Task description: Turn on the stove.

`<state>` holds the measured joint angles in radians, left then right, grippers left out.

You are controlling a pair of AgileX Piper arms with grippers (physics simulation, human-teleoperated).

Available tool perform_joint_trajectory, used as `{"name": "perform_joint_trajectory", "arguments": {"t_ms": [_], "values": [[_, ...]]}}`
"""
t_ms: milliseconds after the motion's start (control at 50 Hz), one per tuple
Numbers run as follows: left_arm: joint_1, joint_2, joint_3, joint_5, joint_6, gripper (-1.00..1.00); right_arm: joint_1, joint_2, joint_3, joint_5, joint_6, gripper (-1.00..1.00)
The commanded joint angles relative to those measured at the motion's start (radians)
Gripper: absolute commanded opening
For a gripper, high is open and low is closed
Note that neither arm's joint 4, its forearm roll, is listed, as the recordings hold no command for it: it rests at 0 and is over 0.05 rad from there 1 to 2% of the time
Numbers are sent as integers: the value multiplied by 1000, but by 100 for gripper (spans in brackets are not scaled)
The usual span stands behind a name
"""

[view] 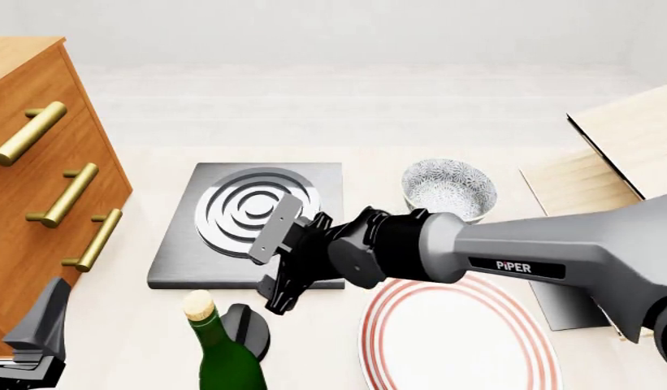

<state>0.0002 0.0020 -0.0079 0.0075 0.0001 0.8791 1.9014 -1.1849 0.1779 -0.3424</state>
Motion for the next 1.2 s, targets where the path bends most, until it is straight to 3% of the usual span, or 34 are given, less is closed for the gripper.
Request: {"name": "perform_joint_trajectory", "arguments": {"t_ms": [20,340,800,960,1020,1200], "values": [[0,0,0,0,0,100,20,42,-39,18,-3,100],[0,0,0,0,0,100,41,82,-63,42,13,100],[0,0,0,0,0,100,11,188,-182,103,-43,100],[0,0,0,0,0,100,39,185,-187,87,-27,100],[0,0,0,0,0,100,84,160,-158,71,36,100],[0,0,0,0,0,100,88,160,-175,77,33,100]]}}
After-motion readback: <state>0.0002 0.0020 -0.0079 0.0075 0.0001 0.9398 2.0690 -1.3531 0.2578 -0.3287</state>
